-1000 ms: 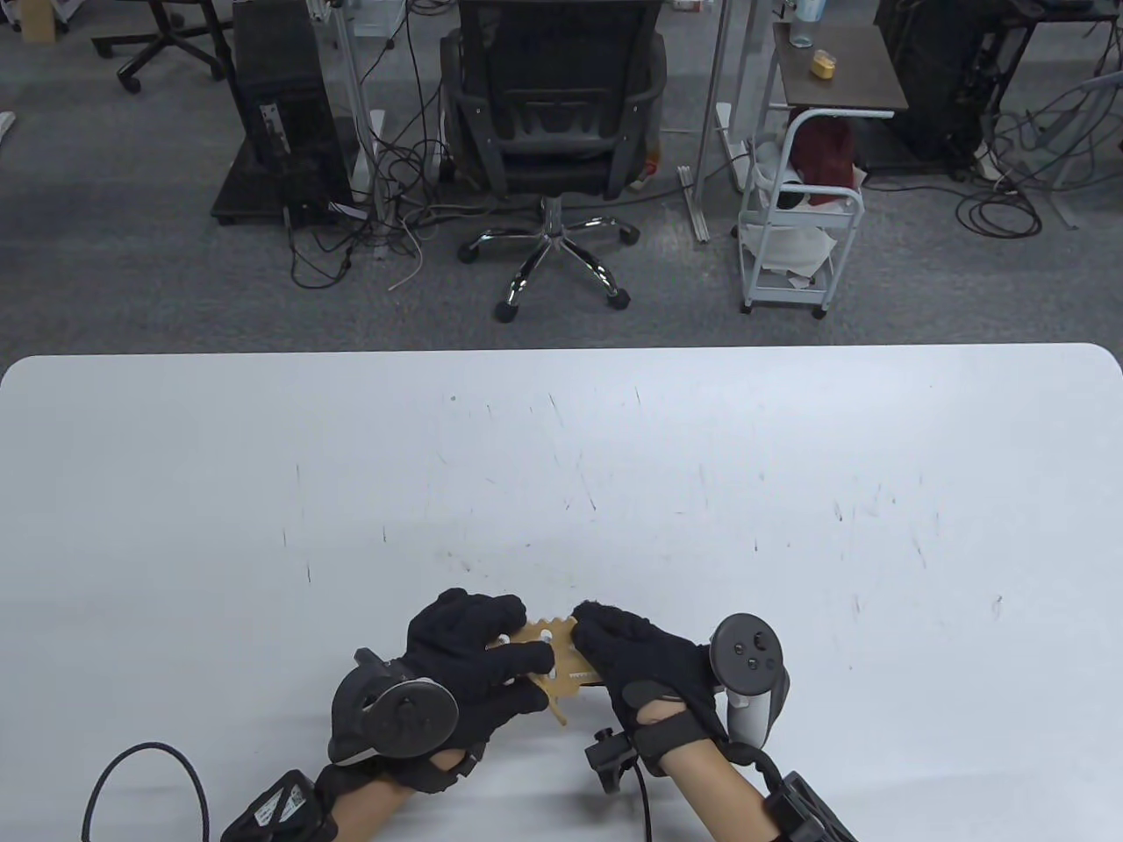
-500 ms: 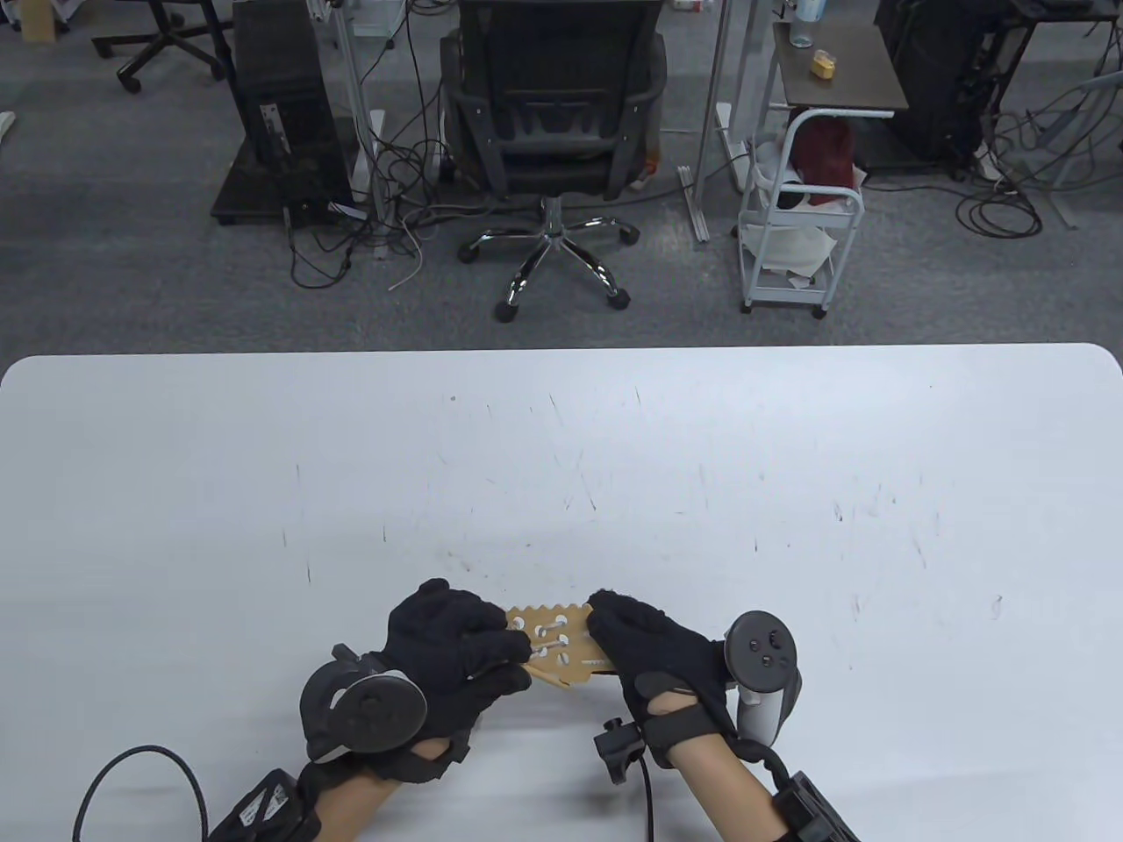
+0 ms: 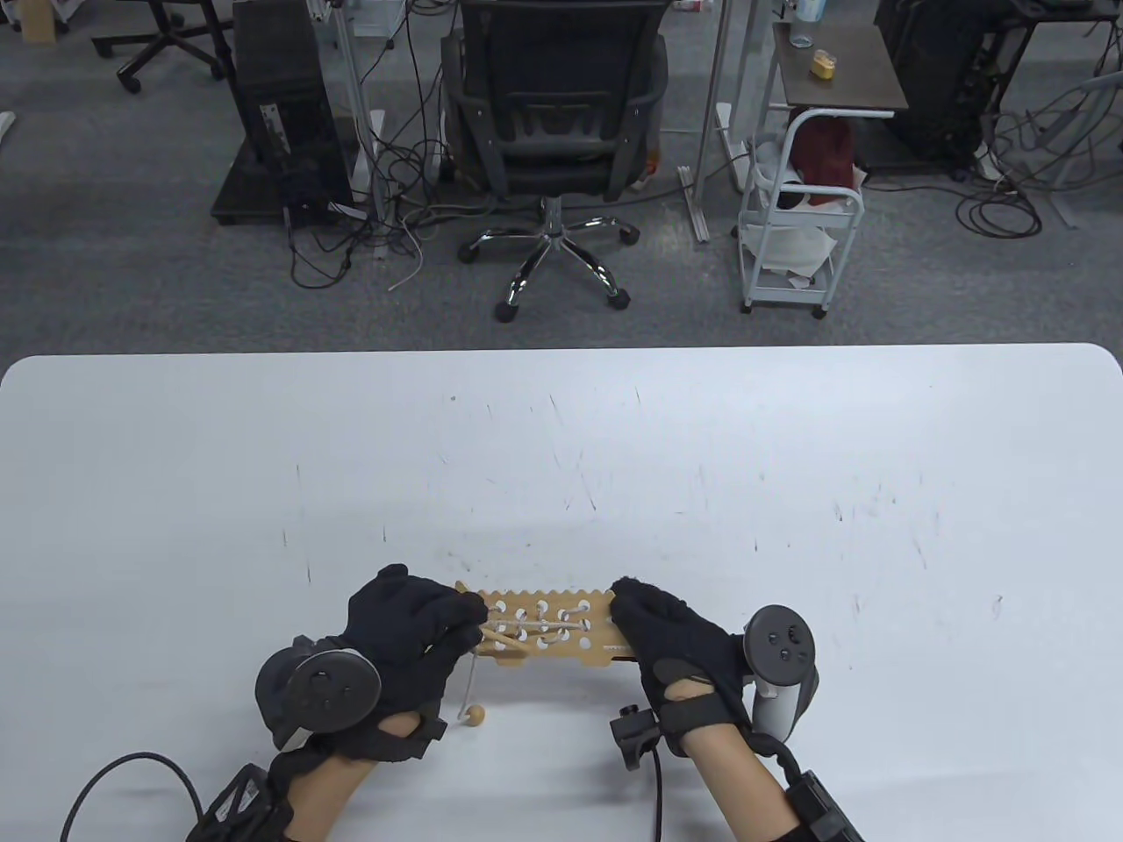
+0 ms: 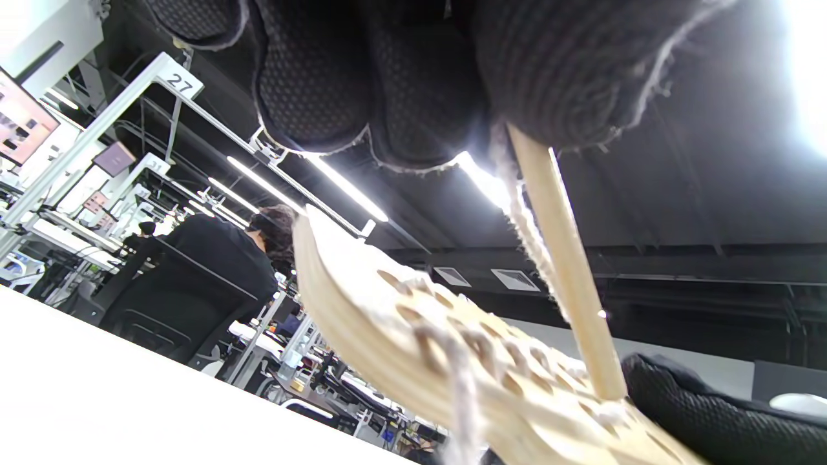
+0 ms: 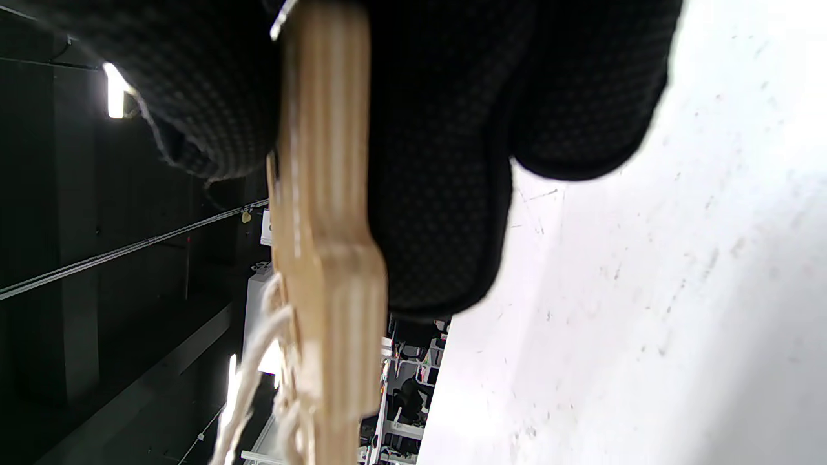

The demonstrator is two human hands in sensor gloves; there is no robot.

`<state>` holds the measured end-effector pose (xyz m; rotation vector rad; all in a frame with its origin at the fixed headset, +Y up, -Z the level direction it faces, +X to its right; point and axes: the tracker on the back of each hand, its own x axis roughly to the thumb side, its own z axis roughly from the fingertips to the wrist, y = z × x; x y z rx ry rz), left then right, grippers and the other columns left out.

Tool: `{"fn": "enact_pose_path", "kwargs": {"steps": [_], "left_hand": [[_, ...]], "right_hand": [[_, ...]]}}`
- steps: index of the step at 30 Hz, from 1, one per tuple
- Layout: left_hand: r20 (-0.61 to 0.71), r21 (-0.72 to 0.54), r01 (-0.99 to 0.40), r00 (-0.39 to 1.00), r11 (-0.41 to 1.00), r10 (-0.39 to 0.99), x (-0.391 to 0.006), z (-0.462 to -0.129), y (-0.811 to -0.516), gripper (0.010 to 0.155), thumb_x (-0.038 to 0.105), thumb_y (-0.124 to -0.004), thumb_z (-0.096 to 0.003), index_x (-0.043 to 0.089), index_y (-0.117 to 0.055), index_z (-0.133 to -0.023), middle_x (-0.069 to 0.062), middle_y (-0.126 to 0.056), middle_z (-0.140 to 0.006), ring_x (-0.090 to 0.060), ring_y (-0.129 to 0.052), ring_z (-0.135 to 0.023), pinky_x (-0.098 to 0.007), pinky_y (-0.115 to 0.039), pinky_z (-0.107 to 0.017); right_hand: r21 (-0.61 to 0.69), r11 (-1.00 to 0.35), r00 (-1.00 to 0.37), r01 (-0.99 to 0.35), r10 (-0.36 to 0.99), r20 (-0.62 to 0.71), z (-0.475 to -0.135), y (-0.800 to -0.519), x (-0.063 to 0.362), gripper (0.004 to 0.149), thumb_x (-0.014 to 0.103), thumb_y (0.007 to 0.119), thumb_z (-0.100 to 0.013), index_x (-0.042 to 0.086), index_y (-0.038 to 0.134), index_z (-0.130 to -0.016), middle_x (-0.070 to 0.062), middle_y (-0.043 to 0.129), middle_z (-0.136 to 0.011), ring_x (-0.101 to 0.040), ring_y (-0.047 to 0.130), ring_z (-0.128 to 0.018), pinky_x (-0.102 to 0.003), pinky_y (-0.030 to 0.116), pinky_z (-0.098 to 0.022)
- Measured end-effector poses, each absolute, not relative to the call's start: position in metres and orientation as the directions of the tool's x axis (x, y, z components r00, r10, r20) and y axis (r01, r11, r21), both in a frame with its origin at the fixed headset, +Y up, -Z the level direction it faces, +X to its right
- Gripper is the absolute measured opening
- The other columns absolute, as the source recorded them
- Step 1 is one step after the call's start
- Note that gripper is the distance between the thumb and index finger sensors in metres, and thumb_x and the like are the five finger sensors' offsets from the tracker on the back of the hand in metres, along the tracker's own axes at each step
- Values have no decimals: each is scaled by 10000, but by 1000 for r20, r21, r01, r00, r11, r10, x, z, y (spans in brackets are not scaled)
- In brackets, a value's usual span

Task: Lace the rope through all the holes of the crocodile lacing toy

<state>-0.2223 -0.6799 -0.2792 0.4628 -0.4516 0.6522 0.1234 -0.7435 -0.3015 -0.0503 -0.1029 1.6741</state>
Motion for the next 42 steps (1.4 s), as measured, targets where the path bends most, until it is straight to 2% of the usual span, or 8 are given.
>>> {"fn": "enact_pose_path", "kwargs": {"steps": [21,28,33,42], "left_hand": [[379,318,-730,683,605,625,-274,-303,-687,437,431,-821,-386,336,-923,-800,42,-973,-730,-249,-892,-752,-557,-585,-741],[349,326,-733,680,597,645,-280,-306,-689,435,426,-814,-385,333,-923,-796,43,-977,-723,-249,-897,-745,-558,-590,-737],[370,325,-757,654,567,661,-278,-302,-688,434,425,-833,-383,331,-926,-796,40,-985,-720,-249,-909,-736,-558,-604,-731],[466,227,-797,593,559,657,-255,-294,-683,430,391,-879,-382,324,-937,-803,35,-1000,-728,-253,-923,-740,-561,-617,-729]], "right_hand": [[-183,-113,-112,-977,994,-17,-311,-751,148,465,396,895,-426,101,884,-785,-60,1089,-553,-197,1137,-360,-411,878,-373],[-199,-112,-110,-974,994,-22,-313,-753,153,466,397,895,-426,101,884,-785,-60,1089,-553,-196,1136,-359,-412,877,-374],[-204,-121,-120,-972,993,-15,-312,-753,153,467,398,896,-422,101,887,-782,-59,1092,-547,-194,1137,-353,-409,879,-370],[-133,-222,-225,-966,974,5,-315,-756,138,452,427,876,-439,125,899,-775,-21,1103,-546,-166,1142,-349,-384,888,-355]]}}
